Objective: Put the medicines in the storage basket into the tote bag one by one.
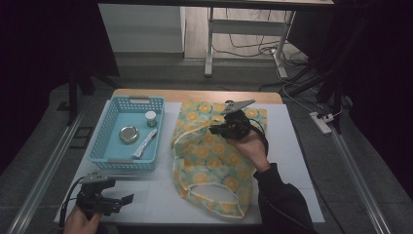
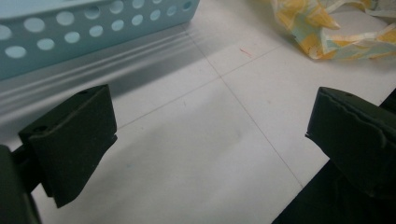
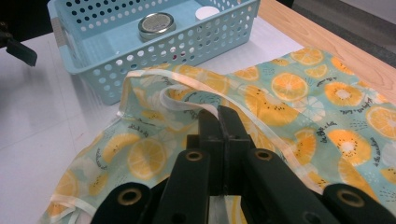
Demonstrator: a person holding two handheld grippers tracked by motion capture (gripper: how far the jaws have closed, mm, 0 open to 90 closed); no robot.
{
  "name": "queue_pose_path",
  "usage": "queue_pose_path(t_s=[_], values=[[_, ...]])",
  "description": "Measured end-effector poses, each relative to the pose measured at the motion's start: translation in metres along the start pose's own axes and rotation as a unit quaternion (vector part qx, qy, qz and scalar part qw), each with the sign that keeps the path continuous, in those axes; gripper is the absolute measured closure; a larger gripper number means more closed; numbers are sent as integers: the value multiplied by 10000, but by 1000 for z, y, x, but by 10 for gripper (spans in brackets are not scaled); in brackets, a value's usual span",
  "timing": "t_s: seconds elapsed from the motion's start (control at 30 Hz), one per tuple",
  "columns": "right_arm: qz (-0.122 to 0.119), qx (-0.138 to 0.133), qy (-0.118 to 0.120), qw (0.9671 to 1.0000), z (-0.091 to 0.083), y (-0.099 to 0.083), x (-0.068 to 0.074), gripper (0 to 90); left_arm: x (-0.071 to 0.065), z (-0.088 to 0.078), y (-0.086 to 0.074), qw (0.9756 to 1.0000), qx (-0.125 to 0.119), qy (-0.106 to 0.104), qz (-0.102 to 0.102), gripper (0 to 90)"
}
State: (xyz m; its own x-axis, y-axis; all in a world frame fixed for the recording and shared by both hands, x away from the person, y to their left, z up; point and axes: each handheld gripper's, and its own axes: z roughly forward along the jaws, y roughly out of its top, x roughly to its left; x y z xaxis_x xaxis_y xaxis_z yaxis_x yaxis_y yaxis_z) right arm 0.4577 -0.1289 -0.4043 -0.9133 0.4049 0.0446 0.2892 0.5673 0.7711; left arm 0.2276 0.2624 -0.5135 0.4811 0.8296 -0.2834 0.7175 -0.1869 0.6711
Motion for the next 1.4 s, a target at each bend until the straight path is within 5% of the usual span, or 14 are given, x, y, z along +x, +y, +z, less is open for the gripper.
queue_pose_path(t_s=[0.37, 0.77, 0.97, 1.4], values=[[-45, -27, 15, 10000, -2, 1, 1, 900, -2, -12, 8, 9993, -182, 223, 231, 3], [-32, -41, 29, 10000, -3, 1, 2, 899, 2, -19, 22, 9992, -256, 283, 118, 1], [-39, -32, 30, 10000, -3, 1, 2, 899, 6, -23, 34, 9982, -380, 404, 227, 1], [-37, -30, 27, 10000, -3, 1, 2, 900, 24, -16, 56, 9985, -363, 407, 66, 4]])
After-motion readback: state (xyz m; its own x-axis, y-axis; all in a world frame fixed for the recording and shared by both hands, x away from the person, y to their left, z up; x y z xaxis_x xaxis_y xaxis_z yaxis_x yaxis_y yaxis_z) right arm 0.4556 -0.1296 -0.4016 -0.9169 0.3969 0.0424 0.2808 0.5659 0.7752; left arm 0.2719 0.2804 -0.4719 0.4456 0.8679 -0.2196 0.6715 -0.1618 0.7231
